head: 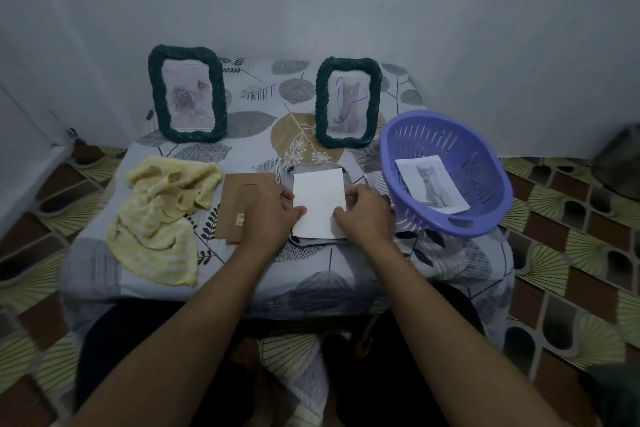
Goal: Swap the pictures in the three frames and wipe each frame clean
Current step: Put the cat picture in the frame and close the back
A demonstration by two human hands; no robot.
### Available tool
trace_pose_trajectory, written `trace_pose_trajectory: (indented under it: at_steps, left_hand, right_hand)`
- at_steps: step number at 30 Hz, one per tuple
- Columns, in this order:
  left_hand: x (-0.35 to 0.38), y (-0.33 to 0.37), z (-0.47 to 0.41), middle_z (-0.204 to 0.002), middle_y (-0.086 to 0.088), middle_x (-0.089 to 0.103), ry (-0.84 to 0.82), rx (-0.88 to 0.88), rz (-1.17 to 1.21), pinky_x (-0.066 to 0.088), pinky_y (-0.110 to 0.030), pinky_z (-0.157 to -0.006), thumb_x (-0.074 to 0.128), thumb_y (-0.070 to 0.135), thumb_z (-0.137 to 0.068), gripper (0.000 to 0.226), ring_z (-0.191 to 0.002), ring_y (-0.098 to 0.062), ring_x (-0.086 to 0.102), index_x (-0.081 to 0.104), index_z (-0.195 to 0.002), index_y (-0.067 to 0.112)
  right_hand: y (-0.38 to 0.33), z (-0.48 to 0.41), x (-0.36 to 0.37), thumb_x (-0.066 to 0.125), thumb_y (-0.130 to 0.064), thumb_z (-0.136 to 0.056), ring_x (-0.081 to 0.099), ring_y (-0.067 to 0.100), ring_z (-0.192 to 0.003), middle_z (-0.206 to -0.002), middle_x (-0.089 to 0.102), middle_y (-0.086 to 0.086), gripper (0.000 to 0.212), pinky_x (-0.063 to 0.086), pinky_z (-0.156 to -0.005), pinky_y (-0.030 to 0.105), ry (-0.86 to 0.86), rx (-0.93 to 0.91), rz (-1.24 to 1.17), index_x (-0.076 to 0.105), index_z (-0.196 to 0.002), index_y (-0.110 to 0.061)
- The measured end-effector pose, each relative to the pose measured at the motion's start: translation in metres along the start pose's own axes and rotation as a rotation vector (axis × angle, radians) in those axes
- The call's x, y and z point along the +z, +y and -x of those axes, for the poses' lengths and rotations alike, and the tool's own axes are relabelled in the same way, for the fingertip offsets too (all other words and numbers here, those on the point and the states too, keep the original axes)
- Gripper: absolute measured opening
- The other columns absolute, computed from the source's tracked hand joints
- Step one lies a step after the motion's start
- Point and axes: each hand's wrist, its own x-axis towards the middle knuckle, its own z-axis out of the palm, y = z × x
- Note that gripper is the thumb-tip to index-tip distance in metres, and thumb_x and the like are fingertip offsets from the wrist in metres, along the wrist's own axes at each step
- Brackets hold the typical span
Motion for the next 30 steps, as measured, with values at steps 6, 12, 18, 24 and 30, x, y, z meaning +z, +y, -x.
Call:
trace_pose_trajectory:
  at_steps: [6,12,18,24,30]
  left_hand:
    - [0.0000,-0.0024,-0.0027,-0.094,-0.007,0.073,0.036,0.044,-0.209,0.056,-0.035,-0.072,0.079,0.037,-0.081,0.036,-0.084,-0.024,0.067,0.074,-0.106,0.012]
    - [-0.0007,-0.0007,-0.0037,-0.100,-0.006,0.074,0.062,0.057,-0.290,0.055,-0.034,-0.075,0.076,0.045,-0.081,0.038,-0.091,-0.024,0.066,0.076,-0.108,0.018]
    - [-0.0002,0.0001,-0.0042,-0.100,-0.006,0.074,0.050,0.047,-0.281,0.056,-0.038,-0.078,0.076,0.045,-0.082,0.038,-0.093,-0.025,0.067,0.076,-0.109,0.018]
    - [0.0002,-0.0010,-0.0050,-0.102,-0.007,0.074,0.055,0.058,-0.270,0.055,-0.037,-0.078,0.076,0.042,-0.083,0.036,-0.095,-0.025,0.066,0.076,-0.107,0.016]
    - [0.0000,-0.0017,-0.0059,-0.101,-0.006,0.075,0.052,0.070,-0.272,0.052,-0.034,-0.077,0.074,0.041,-0.084,0.034,-0.095,-0.025,0.066,0.077,-0.106,0.015]
  right_hand:
    - [0.0030,0.0009,-0.0005,0.062,-0.037,-0.086,0.040,0.028,-0.128,-0.138,0.048,0.003,0.047,0.035,-0.106,0.043,-0.018,-0.010,0.105,0.055,-0.131,-0.024]
    - [0.0044,0.0030,0.0013,0.056,-0.038,-0.092,0.036,0.029,-0.131,-0.141,0.046,0.004,0.043,0.031,-0.107,0.044,-0.025,-0.008,0.110,0.056,-0.132,-0.023]
    - [0.0032,0.0014,0.0019,0.056,-0.036,-0.091,0.037,0.029,-0.130,-0.140,0.046,0.004,0.043,0.032,-0.106,0.044,-0.031,-0.002,0.102,0.056,-0.133,-0.023]
    - [0.0033,0.0012,0.0029,0.056,-0.037,-0.092,0.037,0.029,-0.131,-0.140,0.046,0.004,0.043,0.031,-0.108,0.045,-0.033,0.002,0.098,0.055,-0.133,-0.023]
    - [0.0026,0.0012,0.0023,0.055,-0.037,-0.092,0.036,0.029,-0.131,-0.141,0.045,0.004,0.042,0.031,-0.108,0.045,-0.033,0.005,0.090,0.056,-0.132,-0.023]
